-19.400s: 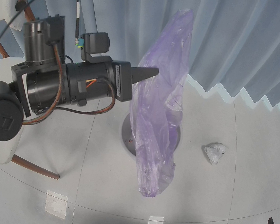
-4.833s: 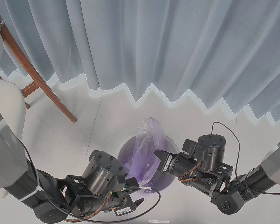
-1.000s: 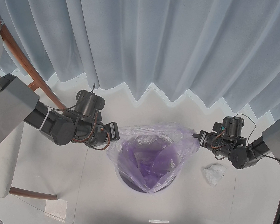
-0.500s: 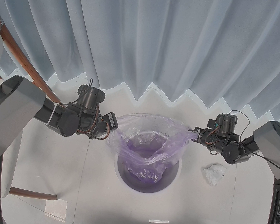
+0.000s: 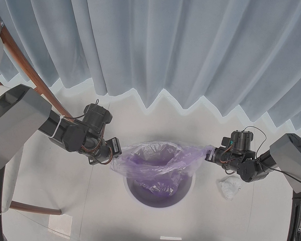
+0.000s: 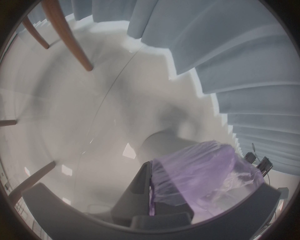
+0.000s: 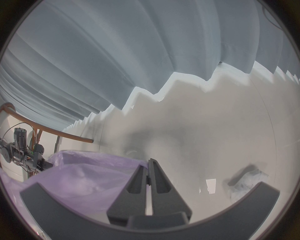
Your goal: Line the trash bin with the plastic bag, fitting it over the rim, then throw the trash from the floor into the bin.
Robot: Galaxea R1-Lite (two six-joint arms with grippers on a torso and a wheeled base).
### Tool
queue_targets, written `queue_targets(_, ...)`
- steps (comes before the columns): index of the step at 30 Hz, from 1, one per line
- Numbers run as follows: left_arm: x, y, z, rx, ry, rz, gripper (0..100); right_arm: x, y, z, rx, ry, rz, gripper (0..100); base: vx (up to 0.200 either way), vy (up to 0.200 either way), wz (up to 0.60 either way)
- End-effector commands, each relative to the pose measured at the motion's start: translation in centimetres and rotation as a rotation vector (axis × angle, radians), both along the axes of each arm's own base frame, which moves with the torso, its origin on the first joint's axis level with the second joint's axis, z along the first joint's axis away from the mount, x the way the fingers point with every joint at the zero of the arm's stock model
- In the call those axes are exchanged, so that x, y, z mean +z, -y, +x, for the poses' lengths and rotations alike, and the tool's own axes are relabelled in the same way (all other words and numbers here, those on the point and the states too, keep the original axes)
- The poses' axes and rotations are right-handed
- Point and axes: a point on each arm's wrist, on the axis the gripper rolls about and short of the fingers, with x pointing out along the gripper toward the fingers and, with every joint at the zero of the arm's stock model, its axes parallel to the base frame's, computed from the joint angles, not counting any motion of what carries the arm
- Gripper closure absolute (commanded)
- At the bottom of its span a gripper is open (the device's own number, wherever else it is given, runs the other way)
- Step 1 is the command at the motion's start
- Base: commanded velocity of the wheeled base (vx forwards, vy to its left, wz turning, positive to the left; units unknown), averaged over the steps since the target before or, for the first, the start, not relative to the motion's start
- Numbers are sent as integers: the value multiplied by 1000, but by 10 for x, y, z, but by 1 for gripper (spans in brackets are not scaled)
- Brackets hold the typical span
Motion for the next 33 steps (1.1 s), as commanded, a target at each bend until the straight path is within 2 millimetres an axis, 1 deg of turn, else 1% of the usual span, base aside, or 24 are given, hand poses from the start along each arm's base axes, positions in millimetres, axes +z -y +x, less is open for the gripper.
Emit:
queue_targets(1, 6, -3, -14, -5, -59, 19, 100, 4, 7, -12, 23, -16, -5, 100, 0, 0, 0)
queue_targets(4, -4, -1, -25, -15, -100, 43, 100, 4, 12, -21, 27, -31, -11, 100, 0, 0, 0)
queue_targets(6, -4, 1, -29, -18, -105, 50, 100, 5, 12, -24, 28, -25, -12, 100, 0, 0, 0)
queue_targets(7, -3, 2, -35, -16, -106, 65, 100, 4, 13, -27, 28, -21, -11, 100, 0, 0, 0)
queue_targets(9, -6, 6, -40, -16, -115, 88, 100, 2, 14, -31, 28, -16, -10, 100, 0, 0, 0)
queue_targets(14, -13, 6, -42, -7, -97, 94, 100, -2, 15, -36, 27, -3, -8, 100, 0, 0, 0)
queue_targets(19, -16, 11, -44, -19, -67, 83, 100, -6, 16, -40, 25, -4, -9, 100, 0, 0, 0)
queue_targets(20, -22, 16, -46, -23, -39, 75, 100, -10, 16, -42, 25, -5, -11, 100, 0, 0, 0)
queue_targets(21, -26, 17, -47, -24, -33, 79, 100, -10, 16, -41, 25, 4, -10, 100, 0, 0, 0)
queue_targets(25, -32, 16, -51, -16, -28, 88, 100, -9, 15, -41, 27, 17, -9, 100, 0, 0, 0)
queue_targets(26, -32, 15, -52, -11, -26, 93, 0, -9, 15, -41, 27, 16, -9, 0, 0, 0, 0)
queue_targets(28, -30, 12, -49, 10, -11, 101, 0, -10, 15, -42, 27, 13, -10, 0, 0, 0, 0)
queue_targets(33, -26, 3, -39, 52, 64, 76, 0, 1, 15, -40, 17, 83, 22, 0, 0, 0, 0)
